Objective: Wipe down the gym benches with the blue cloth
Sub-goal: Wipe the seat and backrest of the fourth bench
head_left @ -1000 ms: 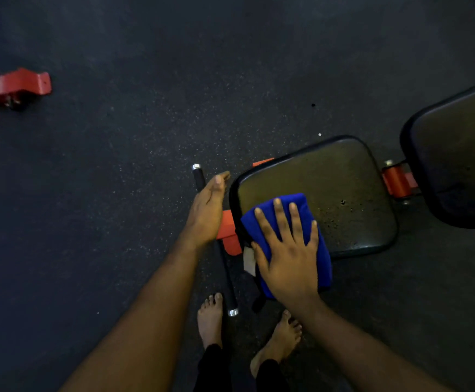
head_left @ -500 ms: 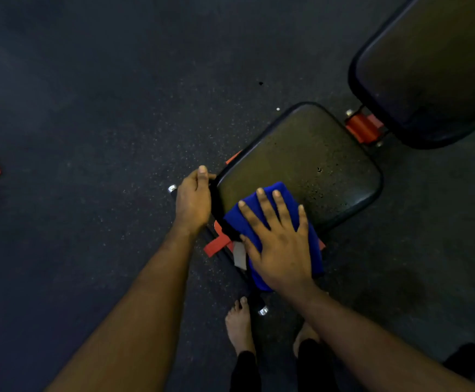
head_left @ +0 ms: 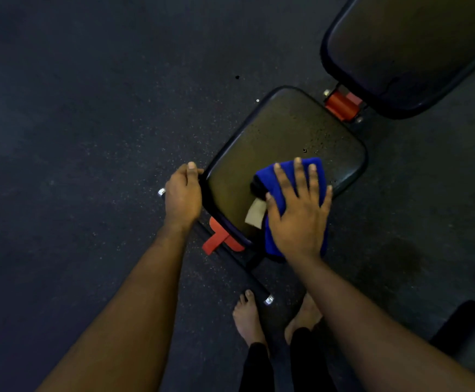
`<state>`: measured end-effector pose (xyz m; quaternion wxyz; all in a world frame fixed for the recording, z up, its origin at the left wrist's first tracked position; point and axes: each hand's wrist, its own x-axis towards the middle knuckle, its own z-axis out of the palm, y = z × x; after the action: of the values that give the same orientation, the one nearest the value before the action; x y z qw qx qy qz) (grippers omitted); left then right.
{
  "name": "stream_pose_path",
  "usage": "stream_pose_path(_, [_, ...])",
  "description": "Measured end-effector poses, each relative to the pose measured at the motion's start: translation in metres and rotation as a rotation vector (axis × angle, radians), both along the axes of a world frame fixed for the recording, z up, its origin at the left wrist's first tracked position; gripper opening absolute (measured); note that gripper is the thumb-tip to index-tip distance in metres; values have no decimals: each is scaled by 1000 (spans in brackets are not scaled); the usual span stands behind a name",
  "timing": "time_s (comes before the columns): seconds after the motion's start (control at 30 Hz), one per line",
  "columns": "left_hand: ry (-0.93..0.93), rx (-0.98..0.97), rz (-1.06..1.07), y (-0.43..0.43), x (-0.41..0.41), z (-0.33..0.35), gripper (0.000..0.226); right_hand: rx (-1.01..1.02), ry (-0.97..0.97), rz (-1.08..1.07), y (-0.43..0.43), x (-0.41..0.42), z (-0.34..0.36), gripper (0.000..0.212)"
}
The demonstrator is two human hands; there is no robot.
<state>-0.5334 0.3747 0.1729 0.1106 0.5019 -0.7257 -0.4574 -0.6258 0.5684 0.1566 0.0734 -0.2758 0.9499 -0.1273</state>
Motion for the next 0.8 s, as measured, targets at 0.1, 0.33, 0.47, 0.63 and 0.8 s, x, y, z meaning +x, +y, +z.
stream_pose_path(0.1, [-28,-13,-11,3,-2,4,44,20,-42,-275,-35,39,6,63])
stream_pose_path(0.33, [-88,-53,-25,9,-7,9,36,-7,16,163,11,-20,0,58])
stream_pose_path(0.47, [-117,-82,-24,15,-10,9,31,-19,-39,-308,-26,10,3,61])
stream_pose_path(0.63, [-141,-125,-19,18,-14,8,27,-9,41,276,8,-4,0,60])
stream_pose_path(0.8, [-128,-150,14,24,-20,1,26,-64,-13,-212,-2,-36,-2,59])
